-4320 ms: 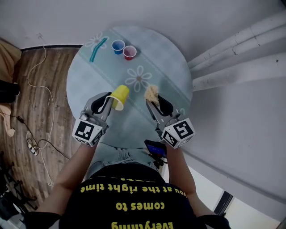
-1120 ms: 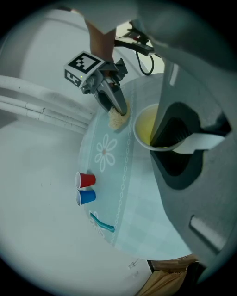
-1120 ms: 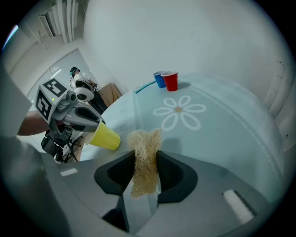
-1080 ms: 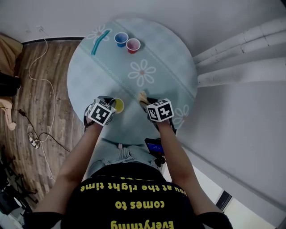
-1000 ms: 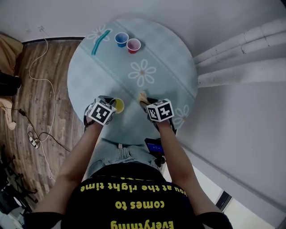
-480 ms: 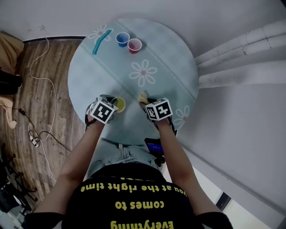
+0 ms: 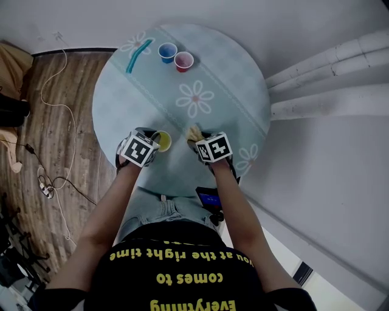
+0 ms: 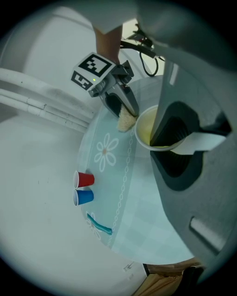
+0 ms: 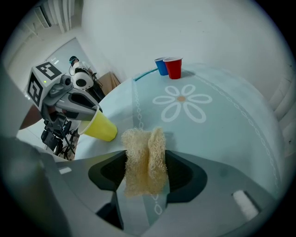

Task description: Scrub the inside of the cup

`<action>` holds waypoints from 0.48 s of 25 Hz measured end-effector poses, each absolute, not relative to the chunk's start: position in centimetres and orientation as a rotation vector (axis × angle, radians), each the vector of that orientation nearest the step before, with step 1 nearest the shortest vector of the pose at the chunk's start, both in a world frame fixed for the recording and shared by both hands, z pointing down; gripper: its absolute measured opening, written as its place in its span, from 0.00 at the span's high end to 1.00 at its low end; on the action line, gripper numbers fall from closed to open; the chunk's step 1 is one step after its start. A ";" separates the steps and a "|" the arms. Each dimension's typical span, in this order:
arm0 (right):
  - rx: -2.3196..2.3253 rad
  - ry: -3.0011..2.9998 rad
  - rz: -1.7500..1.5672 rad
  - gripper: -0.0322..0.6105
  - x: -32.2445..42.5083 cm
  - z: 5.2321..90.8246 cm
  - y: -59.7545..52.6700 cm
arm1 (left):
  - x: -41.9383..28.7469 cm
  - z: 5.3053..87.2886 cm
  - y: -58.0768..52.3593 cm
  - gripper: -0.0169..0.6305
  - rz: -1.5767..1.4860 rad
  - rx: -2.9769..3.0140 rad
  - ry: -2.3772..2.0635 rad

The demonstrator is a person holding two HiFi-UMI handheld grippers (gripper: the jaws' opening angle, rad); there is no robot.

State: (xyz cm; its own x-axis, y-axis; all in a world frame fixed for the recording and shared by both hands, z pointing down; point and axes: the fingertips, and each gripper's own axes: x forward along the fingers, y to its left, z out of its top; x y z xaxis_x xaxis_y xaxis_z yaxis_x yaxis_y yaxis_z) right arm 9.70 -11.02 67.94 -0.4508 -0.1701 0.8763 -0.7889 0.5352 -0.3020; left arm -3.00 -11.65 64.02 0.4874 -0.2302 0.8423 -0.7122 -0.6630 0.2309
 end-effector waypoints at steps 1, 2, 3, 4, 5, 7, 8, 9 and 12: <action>0.773 -1.922 0.923 0.54 9.6 68.0 -10.9 | -3.0 63.9 -11.7 0.92 1.093 2.165 -0.774; 0.766 -1.919 0.926 0.53 9.6 68.1 -10.8 | -2.9 63.8 -11.7 0.92 1.079 2.163 -0.773; 0.762 -1.918 0.927 0.52 9.5 68.1 -10.7 | -2.9 63.8 -11.7 0.92 1.064 2.161 -0.773; 0.761 -1.918 0.927 0.51 9.5 68.1 -10.7 | -3.0 63.7 -11.7 0.92 1.050 2.158 -0.773; 0.761 -1.918 0.927 0.49 9.4 68.1 -10.7 | -3.0 63.6 -11.8 0.92 1.038 2.157 -0.774; 0.758 -1.918 0.934 0.46 9.4 68.2 -10.6 | -3.1 63.5 -11.9 0.90 1.018 2.154 -0.778; 0.753 -1.917 0.942 0.43 9.3 68.3 -10.5 | -3.1 63.5 -11.9 0.89 1.007 2.153 -0.779; 0.746 -1.918 0.949 0.40 9.2 68.3 -10.4 | -3.0 63.4 -11.9 0.86 0.994 2.151 -0.778; 0.740 -1.927 0.955 0.34 8.9 68.1 -10.3 | -3.0 62.9 -12.1 0.78 0.966 2.155 -0.779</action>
